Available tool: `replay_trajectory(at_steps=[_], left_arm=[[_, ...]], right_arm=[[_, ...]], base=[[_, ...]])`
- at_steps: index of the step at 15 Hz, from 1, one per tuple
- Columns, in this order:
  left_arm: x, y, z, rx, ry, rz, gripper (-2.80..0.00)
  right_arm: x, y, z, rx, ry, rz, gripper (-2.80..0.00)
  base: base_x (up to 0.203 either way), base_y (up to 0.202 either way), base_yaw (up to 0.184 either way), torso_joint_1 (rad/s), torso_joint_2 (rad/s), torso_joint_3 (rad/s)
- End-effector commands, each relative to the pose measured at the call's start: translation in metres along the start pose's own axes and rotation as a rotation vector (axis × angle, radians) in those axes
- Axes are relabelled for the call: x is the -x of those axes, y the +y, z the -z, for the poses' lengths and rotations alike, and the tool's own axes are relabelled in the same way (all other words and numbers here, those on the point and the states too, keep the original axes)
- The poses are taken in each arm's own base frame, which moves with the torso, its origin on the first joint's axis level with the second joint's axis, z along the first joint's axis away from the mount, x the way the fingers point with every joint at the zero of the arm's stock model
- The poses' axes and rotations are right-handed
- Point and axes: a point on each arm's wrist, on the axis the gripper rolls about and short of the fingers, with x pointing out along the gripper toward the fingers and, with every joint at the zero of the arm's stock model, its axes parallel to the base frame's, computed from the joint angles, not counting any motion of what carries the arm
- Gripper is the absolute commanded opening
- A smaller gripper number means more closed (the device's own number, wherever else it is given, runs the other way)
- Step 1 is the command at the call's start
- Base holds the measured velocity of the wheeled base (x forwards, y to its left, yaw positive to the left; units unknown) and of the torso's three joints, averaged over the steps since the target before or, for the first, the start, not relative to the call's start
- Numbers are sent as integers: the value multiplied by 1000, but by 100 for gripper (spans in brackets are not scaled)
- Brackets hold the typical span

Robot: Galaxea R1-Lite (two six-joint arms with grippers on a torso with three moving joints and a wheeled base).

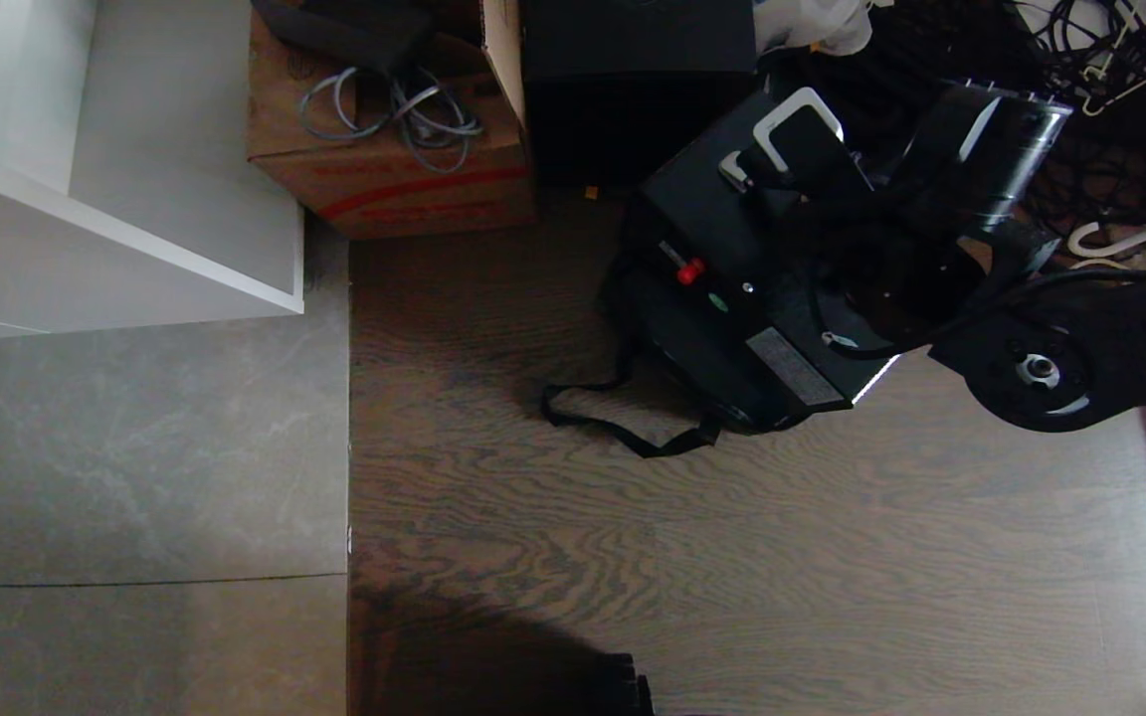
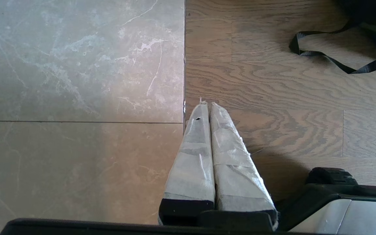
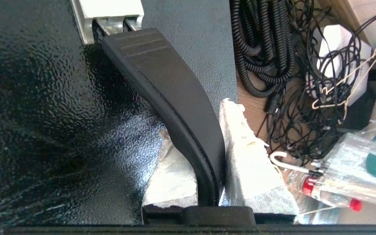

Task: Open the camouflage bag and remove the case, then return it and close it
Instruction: Place the black box back

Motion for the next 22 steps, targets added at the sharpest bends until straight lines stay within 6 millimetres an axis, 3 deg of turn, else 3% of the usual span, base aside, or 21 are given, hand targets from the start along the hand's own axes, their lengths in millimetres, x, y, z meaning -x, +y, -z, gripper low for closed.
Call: replay_trajectory(at_steps=[1,16,22], left_arm=[[0,0,0,1,-1,-1,-280],[0,0,0,1,-1,-1,-280],[0,0,0,1,-1,-1,-280]], right_arm=[[-1,6,4,-4,10,-8,-280],[-12,23,5,-70,11,-5,-280],[-8,12,4,-70,0,0,-280]], base=[[0,0,0,0,0,0],[0,0,0,0,0,0],[0,0,0,0,0,0]])
